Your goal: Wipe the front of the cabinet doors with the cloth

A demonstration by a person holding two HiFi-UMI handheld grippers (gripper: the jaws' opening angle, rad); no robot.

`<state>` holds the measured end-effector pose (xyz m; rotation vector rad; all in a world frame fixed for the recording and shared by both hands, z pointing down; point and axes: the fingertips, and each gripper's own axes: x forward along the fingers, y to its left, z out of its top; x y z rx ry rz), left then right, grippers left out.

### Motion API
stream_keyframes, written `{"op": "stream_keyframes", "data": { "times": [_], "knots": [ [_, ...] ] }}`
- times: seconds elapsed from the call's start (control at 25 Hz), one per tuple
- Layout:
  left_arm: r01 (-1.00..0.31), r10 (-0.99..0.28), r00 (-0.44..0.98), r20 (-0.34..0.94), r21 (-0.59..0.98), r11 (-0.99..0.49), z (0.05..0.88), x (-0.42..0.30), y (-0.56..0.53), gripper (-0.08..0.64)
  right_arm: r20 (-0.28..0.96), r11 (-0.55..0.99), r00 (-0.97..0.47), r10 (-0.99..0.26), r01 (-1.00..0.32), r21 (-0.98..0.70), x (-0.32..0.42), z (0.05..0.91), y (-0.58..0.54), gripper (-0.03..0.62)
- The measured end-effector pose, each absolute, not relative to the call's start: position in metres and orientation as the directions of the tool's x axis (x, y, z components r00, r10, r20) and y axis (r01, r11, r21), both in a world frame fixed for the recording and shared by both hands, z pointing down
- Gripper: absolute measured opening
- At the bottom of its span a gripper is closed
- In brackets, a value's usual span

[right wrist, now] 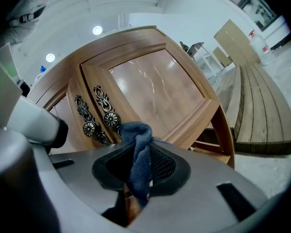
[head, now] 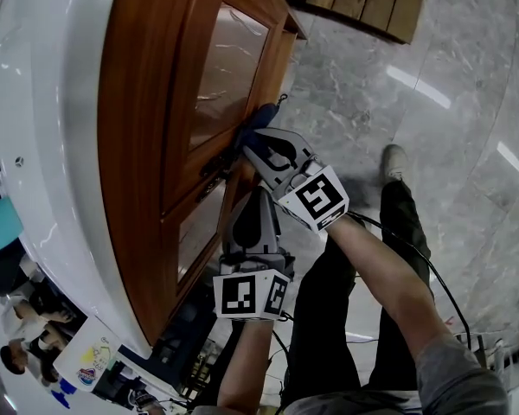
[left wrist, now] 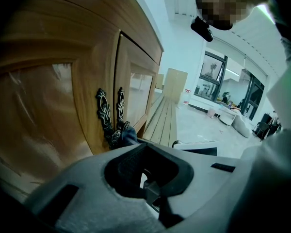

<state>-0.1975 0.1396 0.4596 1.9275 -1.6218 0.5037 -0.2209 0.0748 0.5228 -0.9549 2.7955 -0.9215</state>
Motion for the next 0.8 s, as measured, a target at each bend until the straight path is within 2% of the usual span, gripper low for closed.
{"op": "stream_keyframes", "data": {
  "times": [0.16,0.8],
  "knots": [
    [-0.98,-0.763,0.184,0.62,0.173,-0.096,0.461,-0.2,0.134,0.008,0.132,0.606,-0.785,-0.605,-0.562,-0.563,-0.213,0.519,0.051,0.071],
    [-0.984,-0.76,0.16,0.63,0.162,-0.073,0.461,-0.186,0.105,0.008,0.088,0.628,-0.808,-0.582,-0.516,-0.582,-0.199,0.514,0.013,0.071]
  ]
}}
